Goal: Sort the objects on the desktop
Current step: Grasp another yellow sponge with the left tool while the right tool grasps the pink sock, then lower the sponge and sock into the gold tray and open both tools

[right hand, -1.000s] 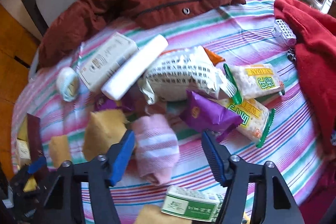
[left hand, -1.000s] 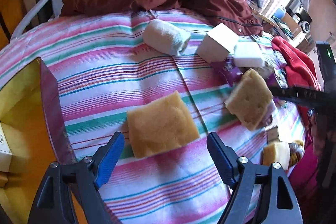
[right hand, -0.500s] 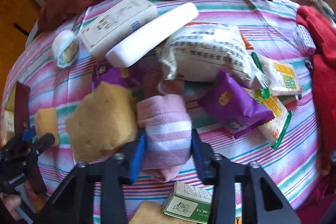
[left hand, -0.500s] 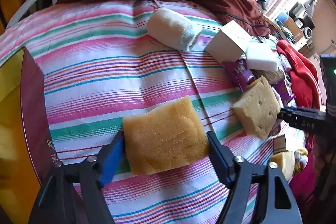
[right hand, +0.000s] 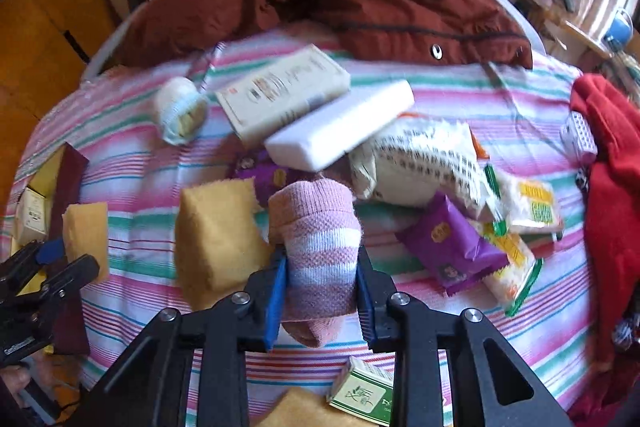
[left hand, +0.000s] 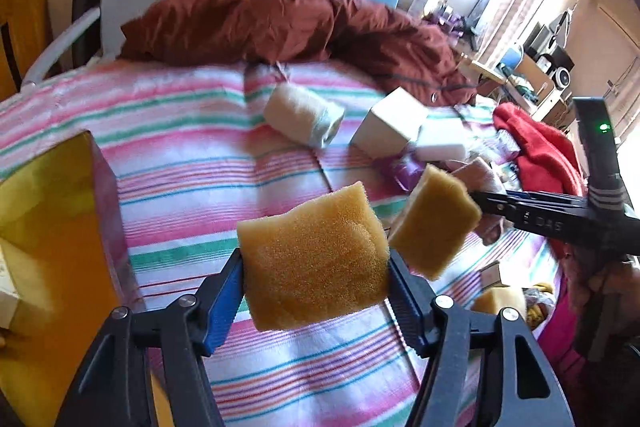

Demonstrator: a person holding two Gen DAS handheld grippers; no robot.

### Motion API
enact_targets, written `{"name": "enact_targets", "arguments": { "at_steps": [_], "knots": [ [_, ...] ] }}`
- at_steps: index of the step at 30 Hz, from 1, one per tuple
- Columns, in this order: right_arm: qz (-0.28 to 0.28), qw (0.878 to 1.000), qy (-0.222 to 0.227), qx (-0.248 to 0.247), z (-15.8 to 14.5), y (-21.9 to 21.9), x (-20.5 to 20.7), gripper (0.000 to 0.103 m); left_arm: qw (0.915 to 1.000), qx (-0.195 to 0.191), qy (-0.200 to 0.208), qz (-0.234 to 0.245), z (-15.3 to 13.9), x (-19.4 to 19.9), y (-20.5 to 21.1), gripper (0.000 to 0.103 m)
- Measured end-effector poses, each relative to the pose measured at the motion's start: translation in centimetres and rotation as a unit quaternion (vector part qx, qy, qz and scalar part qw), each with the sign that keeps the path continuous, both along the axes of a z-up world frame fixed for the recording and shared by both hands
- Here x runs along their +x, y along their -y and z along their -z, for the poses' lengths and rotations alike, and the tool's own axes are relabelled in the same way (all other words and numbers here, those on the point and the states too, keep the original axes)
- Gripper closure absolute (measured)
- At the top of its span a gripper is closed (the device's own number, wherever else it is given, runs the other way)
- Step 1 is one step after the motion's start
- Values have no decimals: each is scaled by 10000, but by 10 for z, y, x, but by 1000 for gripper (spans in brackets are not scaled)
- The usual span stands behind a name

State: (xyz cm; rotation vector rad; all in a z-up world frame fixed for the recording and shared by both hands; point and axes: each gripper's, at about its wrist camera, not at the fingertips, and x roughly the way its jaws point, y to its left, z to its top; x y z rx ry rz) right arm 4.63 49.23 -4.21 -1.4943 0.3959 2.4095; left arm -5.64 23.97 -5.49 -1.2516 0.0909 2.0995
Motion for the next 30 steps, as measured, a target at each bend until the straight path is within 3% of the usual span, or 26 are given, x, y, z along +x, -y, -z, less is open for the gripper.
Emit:
{"name": "enact_targets", "arguments": {
  "at_steps": [4, 8, 13, 18, 24, 30],
  "knots": [
    [7, 9989, -433, 168, -17, 11, 5, 72, 9997, 131, -161, -134, -20, 8, 18, 35],
    [-61, 9918, -1157, 548, -41, 20, 9, 72, 9985, 258, -304, -384, -37, 15, 52, 35],
    [-203, 9870, -1531, 437, -54, 30, 11, 72, 9955, 201, -409, -835, -43, 19, 106, 35],
    [-684, 9832, -1670, 280, -62, 61, 6, 72, 9879, -28, -441, -1488, -37, 21, 172, 35],
    [-1327, 9778, -1598, -284, -65, 114, -2, 72, 9708, -446, -327, -2334, -13, 21, 245, 35],
    [-2208, 9619, -1375, -844, -58, 199, -28, 72, 9625, -711, -208, -2611, 8, 31, 279, 34]
  ]
}}
